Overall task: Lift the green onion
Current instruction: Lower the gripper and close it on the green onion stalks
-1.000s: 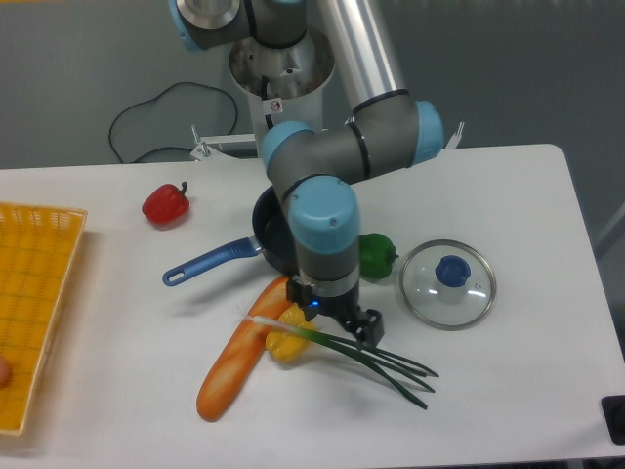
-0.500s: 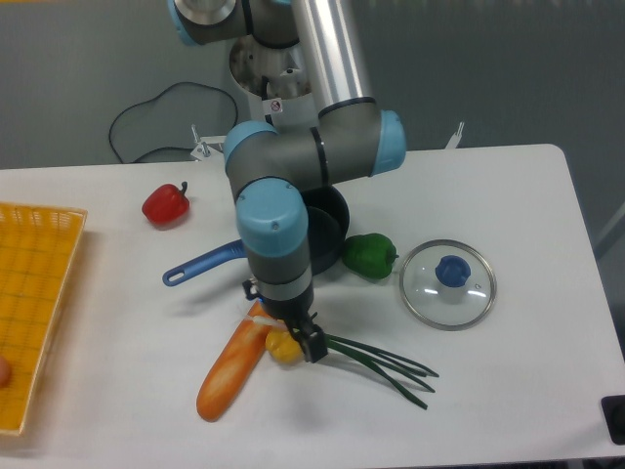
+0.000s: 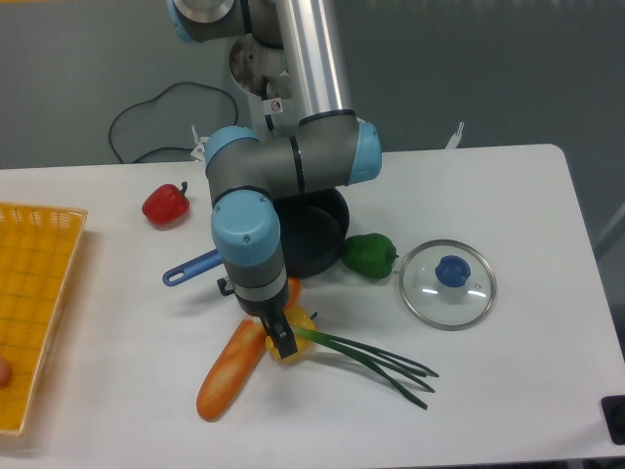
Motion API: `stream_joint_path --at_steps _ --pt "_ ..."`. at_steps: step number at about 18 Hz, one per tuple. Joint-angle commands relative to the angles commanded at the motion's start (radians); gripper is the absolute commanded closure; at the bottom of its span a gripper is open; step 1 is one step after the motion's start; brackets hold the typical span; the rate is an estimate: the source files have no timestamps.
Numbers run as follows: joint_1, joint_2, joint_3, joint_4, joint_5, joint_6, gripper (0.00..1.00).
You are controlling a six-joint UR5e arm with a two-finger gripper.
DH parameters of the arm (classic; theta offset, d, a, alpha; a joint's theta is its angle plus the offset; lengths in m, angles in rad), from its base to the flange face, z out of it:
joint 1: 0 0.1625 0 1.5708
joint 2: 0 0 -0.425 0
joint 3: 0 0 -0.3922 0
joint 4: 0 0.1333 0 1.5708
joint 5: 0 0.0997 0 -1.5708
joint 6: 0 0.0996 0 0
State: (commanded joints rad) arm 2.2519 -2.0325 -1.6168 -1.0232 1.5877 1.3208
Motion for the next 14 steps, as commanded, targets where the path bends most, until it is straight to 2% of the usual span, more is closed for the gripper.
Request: stream_joint_path --at_steps 5,6,9,13,14 --pt "-0.011 -0.009 0.000 0.000 0.000 -0.003 0.02" --pt "-0.012 -0.012 0.000 0.000 0.000 -0.005 0.04" --pt "-0.012 -0.012 0.000 -0.002 0.002 -0.005 0.20" --pt "-0.012 -0.015 -0.003 -0.002 0.000 -0.003 0.22" --pt "-0.012 -0.015 -0.003 -0.002 0.002 -0.005 0.26"
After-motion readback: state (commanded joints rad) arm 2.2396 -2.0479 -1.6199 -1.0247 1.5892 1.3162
